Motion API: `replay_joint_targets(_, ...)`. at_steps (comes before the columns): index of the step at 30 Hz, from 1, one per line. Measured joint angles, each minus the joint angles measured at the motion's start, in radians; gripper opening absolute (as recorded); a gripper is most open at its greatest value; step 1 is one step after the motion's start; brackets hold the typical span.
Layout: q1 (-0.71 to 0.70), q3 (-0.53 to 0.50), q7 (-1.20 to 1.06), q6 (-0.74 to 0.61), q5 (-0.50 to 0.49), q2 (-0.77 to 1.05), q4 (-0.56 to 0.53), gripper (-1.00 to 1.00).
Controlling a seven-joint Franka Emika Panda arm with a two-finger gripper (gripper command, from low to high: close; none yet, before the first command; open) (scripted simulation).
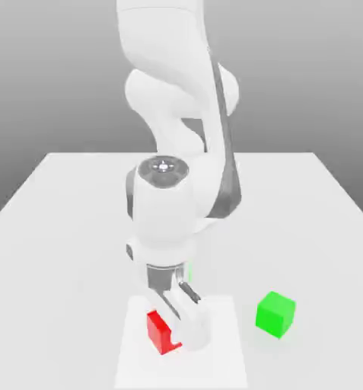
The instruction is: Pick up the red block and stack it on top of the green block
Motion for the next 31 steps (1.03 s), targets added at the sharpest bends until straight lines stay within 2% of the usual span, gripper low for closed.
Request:
replay_joint_targets(7,-0.005,0.066,-0.054,-0.145,0.118,-0.175,-0.029,-1.00)
replay_joint_targets(17,0.288,0.226,0.457,-0.250,0.218,-0.313,-0.057,-1.00)
replay_joint_targets(21,0.296,0.234,0.560,-0.207,0.173,-0.268,-0.055,-1.00)
replay_joint_targets(27,0.312,0.188,0.674,-0.084,0.022,-0.128,-0.049,-1.00)
replay_joint_targets(28,0.320,0.175,0.693,-0.064,-0.005,-0.103,-0.048,1.00)
replay_joint_targets(31,0.320,0.175,0.693,-0.063,-0.005,-0.103,-0.048,1.00)
